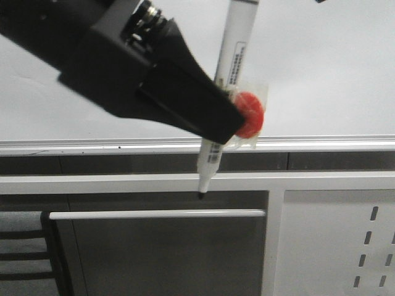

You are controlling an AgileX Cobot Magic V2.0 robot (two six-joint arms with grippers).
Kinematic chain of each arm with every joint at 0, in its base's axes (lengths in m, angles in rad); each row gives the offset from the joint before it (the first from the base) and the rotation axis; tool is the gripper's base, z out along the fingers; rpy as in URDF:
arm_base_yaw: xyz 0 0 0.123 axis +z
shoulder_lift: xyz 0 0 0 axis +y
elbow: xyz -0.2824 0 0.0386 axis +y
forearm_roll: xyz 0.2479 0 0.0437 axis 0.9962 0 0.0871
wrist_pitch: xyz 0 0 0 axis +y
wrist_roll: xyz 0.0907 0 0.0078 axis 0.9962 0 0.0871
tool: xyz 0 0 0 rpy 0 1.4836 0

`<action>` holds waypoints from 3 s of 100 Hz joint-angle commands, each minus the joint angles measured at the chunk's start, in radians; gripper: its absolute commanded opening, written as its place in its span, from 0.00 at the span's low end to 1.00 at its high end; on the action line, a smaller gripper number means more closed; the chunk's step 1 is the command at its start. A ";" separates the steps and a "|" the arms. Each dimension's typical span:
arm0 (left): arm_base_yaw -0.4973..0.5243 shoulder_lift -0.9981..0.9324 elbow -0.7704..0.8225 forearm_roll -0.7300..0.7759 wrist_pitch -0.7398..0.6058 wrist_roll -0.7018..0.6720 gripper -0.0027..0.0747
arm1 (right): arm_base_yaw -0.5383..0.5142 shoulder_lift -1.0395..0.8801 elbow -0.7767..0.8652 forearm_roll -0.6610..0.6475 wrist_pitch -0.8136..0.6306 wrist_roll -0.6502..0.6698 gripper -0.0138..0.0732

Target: Write number 1 on whiteboard

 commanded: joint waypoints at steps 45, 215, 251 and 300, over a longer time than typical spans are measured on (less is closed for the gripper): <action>-0.009 0.011 -0.079 -0.037 -0.001 -0.011 0.01 | 0.122 0.093 -0.100 -0.047 -0.041 0.048 0.48; 0.563 -0.554 0.153 -0.328 -0.061 -0.061 0.01 | 0.333 -0.272 0.347 -0.222 -1.142 -0.020 0.10; 0.563 -0.554 0.153 -0.328 -0.061 -0.061 0.01 | 0.333 -0.183 0.347 -0.222 -1.231 -0.020 0.10; 0.563 -0.554 0.153 -0.334 -0.044 -0.061 0.01 | 0.333 -0.096 0.347 -0.224 -1.032 -0.020 0.10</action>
